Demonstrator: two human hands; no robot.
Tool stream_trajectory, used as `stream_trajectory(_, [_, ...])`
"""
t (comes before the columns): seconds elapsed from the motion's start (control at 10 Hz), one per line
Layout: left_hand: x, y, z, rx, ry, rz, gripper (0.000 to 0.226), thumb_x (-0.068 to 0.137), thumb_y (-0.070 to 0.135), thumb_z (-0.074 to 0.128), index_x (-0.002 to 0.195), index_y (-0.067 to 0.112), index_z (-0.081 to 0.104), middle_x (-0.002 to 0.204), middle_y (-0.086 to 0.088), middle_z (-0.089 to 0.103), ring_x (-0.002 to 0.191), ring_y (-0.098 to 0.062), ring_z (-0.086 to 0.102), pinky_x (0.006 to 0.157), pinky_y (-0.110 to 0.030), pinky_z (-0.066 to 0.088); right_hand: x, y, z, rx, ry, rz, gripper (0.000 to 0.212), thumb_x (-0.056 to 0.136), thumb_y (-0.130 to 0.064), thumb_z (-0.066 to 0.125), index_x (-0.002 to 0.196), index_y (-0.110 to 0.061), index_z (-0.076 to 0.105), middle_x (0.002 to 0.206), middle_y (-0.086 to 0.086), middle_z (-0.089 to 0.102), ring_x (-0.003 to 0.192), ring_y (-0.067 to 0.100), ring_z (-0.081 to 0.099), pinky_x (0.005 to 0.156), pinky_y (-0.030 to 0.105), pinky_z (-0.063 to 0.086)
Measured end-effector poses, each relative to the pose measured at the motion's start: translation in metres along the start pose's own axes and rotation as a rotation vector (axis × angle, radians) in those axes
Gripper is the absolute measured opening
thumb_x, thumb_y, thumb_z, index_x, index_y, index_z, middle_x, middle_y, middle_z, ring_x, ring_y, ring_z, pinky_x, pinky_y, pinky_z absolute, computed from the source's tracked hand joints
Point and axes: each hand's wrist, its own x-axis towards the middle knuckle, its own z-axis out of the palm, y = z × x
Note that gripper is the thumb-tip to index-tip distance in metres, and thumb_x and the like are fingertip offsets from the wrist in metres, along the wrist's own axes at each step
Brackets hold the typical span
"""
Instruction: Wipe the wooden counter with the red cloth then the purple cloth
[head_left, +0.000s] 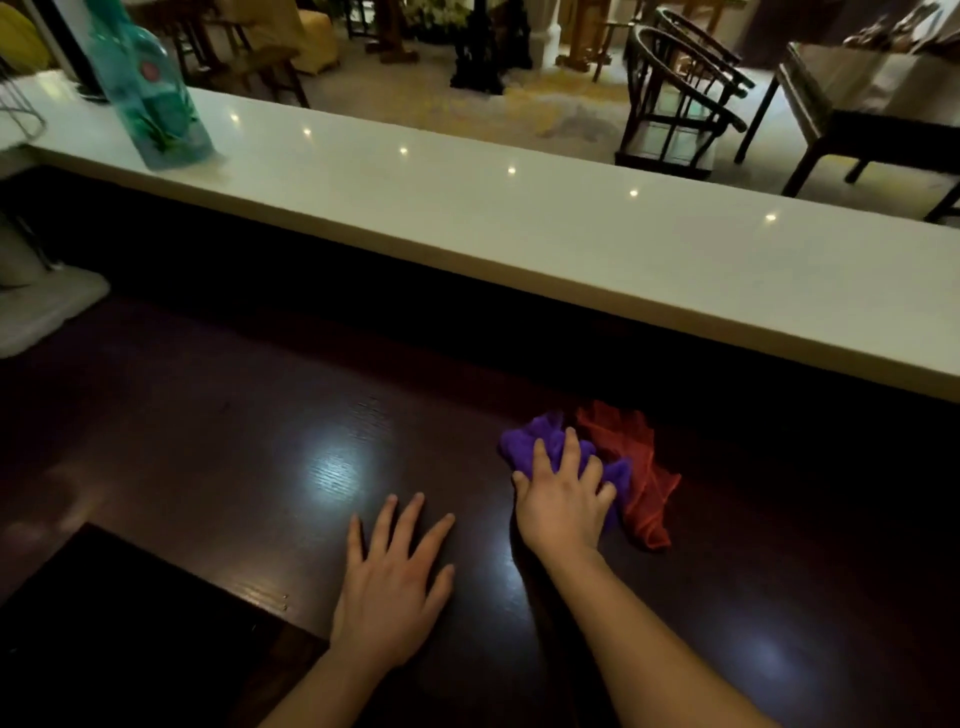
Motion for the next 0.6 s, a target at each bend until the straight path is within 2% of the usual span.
stream_trajectory(0.1, [-0.001, 0.000, -0.006, -0.032, -0.015, 0.003, 0.061, 0.090, 0.060, 0.026, 0.148, 0.044, 0.031, 0.162, 0.000, 0.023, 0.151, -0.025, 0.007, 0.117, -0.057, 0.004, -0.003, 0.009, -0.009, -0.011, -0.068, -0.075, 0.071, 0.088, -0.070, 0.036, 0.149, -0.040, 0.021, 0.164, 0.003, 0.000, 0.141, 0.041, 0.016, 0.107, 0.056, 0.021])
stream_trajectory(0.2, [-0.006, 0.000, -0.014, -0.103, -0.006, -0.116, 0.063, 0.089, 0.064, 0.018, 0.151, 0.049, 0.015, 0.165, 0.003, 0.011, 0.151, -0.017, -0.001, 0.118, -0.051, -0.006, -0.004, 0.018, -0.020, -0.010, -0.144, -0.132, 0.076, 0.084, -0.077, 0.034, 0.150, -0.044, 0.015, 0.164, 0.001, -0.007, 0.143, 0.041, 0.014, 0.111, 0.055, 0.021])
stream_trajectory(0.3, [-0.014, 0.000, -0.022, -0.125, 0.019, -0.275, 0.061, 0.094, 0.062, 0.025, 0.151, 0.047, 0.010, 0.165, 0.000, 0.008, 0.151, -0.018, 0.000, 0.119, -0.054, -0.003, -0.009, 0.023, -0.027, -0.023, -0.141, -0.179, 0.077, 0.084, -0.078, 0.033, 0.150, -0.044, 0.015, 0.164, 0.002, -0.005, 0.146, 0.040, 0.010, 0.114, 0.053, 0.019])
stream_trajectory(0.4, [-0.023, 0.004, -0.033, -0.114, 0.037, -0.332, 0.063, 0.094, 0.064, 0.024, 0.151, 0.048, 0.005, 0.165, 0.001, 0.001, 0.151, -0.021, -0.005, 0.119, -0.057, -0.006, -0.015, 0.027, -0.036, -0.062, -0.093, -0.252, 0.075, 0.086, -0.076, 0.033, 0.151, -0.041, 0.017, 0.165, 0.003, 0.001, 0.148, 0.036, 0.007, 0.115, 0.051, 0.018])
stream_trajectory(0.6, [-0.043, 0.004, -0.065, -0.101, 0.157, -0.455, 0.074, 0.083, 0.070, 0.010, 0.152, 0.046, 0.009, 0.166, -0.002, 0.004, 0.151, -0.023, -0.008, 0.119, -0.058, -0.005, -0.024, 0.014, -0.058, -0.108, 0.010, -0.523, 0.071, 0.089, -0.067, 0.036, 0.151, -0.037, 0.020, 0.164, -0.001, 0.010, 0.150, 0.028, 0.004, 0.120, 0.047, 0.006])
